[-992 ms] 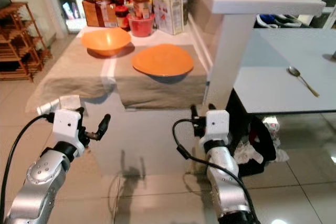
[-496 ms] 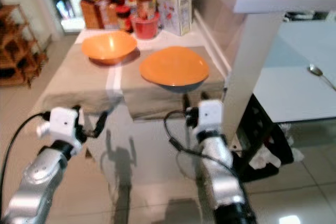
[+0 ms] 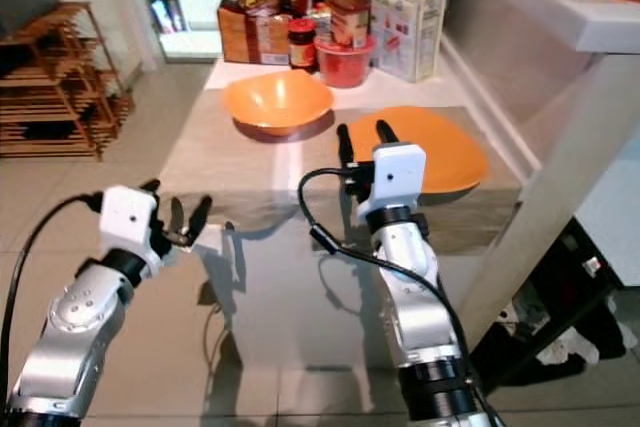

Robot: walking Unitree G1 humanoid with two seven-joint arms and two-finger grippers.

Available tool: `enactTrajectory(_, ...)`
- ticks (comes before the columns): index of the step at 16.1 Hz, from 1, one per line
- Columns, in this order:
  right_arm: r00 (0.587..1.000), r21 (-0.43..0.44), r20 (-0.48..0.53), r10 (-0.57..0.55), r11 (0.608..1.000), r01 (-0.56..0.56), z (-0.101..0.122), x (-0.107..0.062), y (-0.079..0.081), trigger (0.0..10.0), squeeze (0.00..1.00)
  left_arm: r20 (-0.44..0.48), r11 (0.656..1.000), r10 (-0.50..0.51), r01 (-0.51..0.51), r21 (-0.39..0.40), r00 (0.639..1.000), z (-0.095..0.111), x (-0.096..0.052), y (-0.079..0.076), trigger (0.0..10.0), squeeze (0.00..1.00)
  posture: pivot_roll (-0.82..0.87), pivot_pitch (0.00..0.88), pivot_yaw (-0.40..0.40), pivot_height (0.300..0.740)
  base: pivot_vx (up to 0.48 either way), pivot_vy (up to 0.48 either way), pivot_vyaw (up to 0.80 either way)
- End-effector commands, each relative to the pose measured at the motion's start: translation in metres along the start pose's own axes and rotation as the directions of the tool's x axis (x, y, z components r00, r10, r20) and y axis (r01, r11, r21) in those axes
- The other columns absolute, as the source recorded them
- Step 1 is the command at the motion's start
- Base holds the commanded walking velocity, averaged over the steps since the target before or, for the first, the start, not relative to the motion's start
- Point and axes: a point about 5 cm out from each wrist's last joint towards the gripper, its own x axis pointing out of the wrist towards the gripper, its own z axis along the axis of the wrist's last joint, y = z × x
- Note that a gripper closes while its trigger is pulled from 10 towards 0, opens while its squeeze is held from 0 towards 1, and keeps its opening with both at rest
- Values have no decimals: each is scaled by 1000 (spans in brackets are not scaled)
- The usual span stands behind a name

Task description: Setting the table

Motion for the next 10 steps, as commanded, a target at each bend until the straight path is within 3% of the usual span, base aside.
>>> enactTrajectory(1, 998, -14, -45, -46, 999, 46, -10, -5, -10, 10000, 0, -2, 1000, -18, 18, 5, 1000, 3, 4, -4, 10000, 0, -68, 0, 57, 740, 0, 0, 0)
enactTrajectory(3, 993, -6, -104, -62, 998, 62, -22, -12, -12, 10000, 0, 8, 999, -26, 26, 23, 1000, 6, 5, -3, 10000, 0, -71, 0, 63, 740, 0, 0, 0)
enactTrajectory(7, 991, -6, -118, -63, 998, 62, -26, -15, -10, 10000, 0, 10, 1000, -16, 16, 6, 1000, 5, 6, -1, 10000, 0, -75, 0, 69, 740, 0, -442, 0)
enactTrajectory(10, 990, -6, -132, -54, 999, 54, -29, -18, -9, 10000, 0, 6, 1000, 1, -1, -8, 1000, 4, 6, 1, 10000, 0, -75, 0, 67, 740, 293, -376, 0)
